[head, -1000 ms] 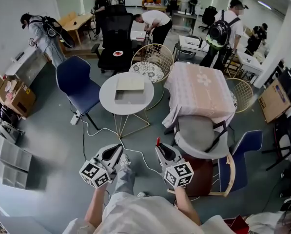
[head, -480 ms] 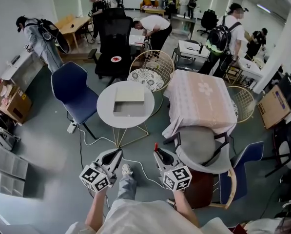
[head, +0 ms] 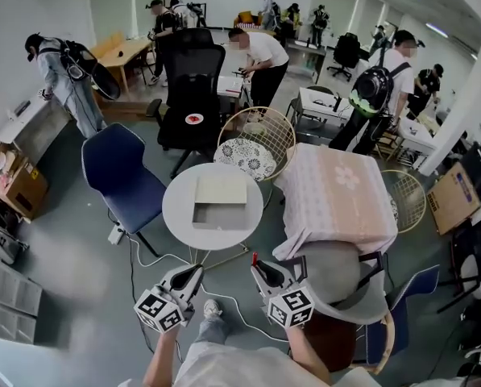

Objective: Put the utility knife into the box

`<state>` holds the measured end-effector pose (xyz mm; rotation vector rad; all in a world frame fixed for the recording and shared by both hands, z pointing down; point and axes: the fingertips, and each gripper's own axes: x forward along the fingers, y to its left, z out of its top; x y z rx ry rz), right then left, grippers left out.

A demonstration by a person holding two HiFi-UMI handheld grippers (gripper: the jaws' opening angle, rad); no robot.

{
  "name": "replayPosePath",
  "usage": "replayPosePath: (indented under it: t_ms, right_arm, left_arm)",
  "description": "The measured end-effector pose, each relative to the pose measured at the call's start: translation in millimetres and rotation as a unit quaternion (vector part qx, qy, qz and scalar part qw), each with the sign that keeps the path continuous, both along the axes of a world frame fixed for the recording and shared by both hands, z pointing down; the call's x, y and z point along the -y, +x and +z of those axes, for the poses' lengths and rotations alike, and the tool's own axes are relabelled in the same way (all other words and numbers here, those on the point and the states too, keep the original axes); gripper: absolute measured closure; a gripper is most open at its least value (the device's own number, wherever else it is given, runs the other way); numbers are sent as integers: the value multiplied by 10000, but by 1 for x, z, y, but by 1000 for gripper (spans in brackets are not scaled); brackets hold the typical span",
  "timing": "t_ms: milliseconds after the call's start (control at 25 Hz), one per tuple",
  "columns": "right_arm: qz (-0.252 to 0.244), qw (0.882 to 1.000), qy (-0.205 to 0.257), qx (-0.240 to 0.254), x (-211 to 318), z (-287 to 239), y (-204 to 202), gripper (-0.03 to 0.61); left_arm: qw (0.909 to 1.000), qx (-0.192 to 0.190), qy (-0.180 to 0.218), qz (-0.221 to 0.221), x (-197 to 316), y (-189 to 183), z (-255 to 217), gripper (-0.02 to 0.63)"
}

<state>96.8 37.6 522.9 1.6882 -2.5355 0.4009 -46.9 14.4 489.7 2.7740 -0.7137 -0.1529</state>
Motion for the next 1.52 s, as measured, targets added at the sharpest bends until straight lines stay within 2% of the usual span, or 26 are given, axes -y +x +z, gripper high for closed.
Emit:
replayPosePath:
  t_ms: [440, 800, 1200, 1520]
  right_arm:
    - [-10, 10000, 6, -38, 127, -22, -9, 497]
    - [5, 9999, 21, -147, 206, -22, -13, 497]
    - [205, 9997, -37, -129, 214, -13, -6, 497]
    - [237, 9994, -254, -78, 216, -2, -1, 497]
  left_arm:
    - [9998, -54, 119, 137, 124, 0, -22, 603]
    - [9998, -101, 95, 131, 199, -7, -15, 603]
    - [9990, -116, 40, 424, 217, 8, -7, 603]
    - [9990, -34, -174, 399, 219, 10, 3, 603]
